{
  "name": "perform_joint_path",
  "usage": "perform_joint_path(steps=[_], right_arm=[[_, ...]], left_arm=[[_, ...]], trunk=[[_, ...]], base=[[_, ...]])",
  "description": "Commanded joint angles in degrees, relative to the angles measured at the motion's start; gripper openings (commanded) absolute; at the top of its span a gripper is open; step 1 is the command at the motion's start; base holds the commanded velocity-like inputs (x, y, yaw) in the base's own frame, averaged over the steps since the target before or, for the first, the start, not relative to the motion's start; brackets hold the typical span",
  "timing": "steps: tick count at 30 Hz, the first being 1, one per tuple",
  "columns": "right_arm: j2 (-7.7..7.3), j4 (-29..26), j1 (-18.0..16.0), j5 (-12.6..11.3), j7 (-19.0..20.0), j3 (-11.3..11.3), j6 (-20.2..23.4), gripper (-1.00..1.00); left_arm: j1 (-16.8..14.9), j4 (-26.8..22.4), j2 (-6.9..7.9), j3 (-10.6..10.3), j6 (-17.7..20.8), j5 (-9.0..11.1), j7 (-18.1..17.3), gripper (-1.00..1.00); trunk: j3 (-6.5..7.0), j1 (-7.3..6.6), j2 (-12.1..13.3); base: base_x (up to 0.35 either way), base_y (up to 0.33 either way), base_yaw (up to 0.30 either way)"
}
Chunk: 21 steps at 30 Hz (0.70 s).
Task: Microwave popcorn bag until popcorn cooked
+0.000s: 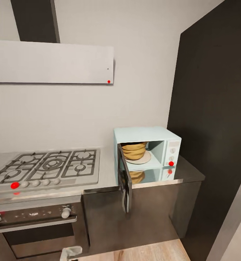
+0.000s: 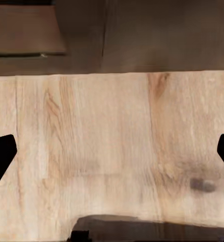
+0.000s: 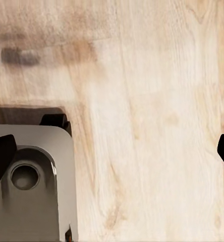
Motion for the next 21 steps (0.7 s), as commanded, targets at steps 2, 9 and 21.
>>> perform_joint_path(steps=[2, 9, 21], right_arm=[[0.04, 0.2, -0.1, 0.3, 0.2, -0.3, -0.8, 1.0], [0.07, 0.2, -0.1, 0.3, 0.2, -0.3, -1.0, 1.0], [-0.4, 0.1, -0.1, 0.3, 0.2, -0.3, -1.0, 1.0]], left_arm=[[-5.4, -0.9, -0.18, 0.3, 3.0, -0.3, -0.4, 1.0], [-21.2, -1.4, -0.65, 0.3, 5.0, 0.0, -5.1, 1.0], [-25.6, -1.1, -0.72, -1.6, -5.6, -0.7, -22.4, 1.0]], trunk=[[-0.09, 0.01, -0.1], [-0.09, 0.01, -0.1], [-0.09, 0.01, -0.1]], base=[[0.0, 0.0, 0.0], [0.0, 0.0, 0.0], [0.0, 0.0, 0.0]])
